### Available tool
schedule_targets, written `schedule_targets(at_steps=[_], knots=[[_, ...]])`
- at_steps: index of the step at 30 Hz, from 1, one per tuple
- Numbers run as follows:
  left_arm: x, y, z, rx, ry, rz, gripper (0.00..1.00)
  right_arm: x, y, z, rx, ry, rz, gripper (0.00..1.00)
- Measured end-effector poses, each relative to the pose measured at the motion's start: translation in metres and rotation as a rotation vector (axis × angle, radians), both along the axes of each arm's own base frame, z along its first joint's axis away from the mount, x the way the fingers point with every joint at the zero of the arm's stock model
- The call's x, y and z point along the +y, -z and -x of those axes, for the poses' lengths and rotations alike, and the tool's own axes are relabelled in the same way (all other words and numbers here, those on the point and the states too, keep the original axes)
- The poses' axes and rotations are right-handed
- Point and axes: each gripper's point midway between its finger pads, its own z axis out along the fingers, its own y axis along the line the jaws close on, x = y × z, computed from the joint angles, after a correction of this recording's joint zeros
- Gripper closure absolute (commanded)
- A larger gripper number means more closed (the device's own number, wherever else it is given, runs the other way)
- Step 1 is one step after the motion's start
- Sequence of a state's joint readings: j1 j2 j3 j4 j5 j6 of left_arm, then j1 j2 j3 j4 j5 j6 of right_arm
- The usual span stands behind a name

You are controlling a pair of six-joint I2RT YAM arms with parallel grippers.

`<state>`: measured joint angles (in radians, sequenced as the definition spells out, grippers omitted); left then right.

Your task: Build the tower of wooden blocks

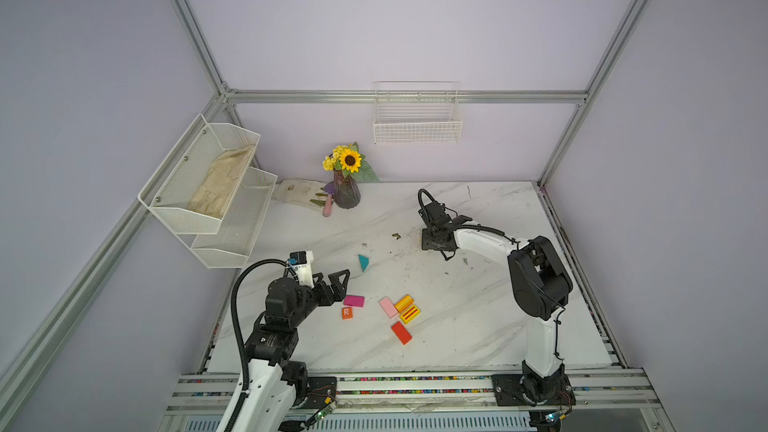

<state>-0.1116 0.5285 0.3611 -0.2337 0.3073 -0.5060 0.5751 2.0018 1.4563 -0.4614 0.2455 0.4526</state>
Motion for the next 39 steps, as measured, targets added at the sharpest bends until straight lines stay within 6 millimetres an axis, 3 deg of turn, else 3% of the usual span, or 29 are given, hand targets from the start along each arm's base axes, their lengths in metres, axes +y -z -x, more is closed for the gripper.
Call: schedule_targets(at_steps=[20, 39], knots=[[0.000, 0.009, -0.002, 0.036, 0.000, -0.004, 0.00, 0.007, 0.021, -0.017, 0.005, -0.048, -0.024, 0.38], [0.000, 0.010, -0.002, 0.040, 0.001, -0.005, 0.00, 0.011, 0.017, -0.023, -0.010, -0.064, -0.024, 0.40]])
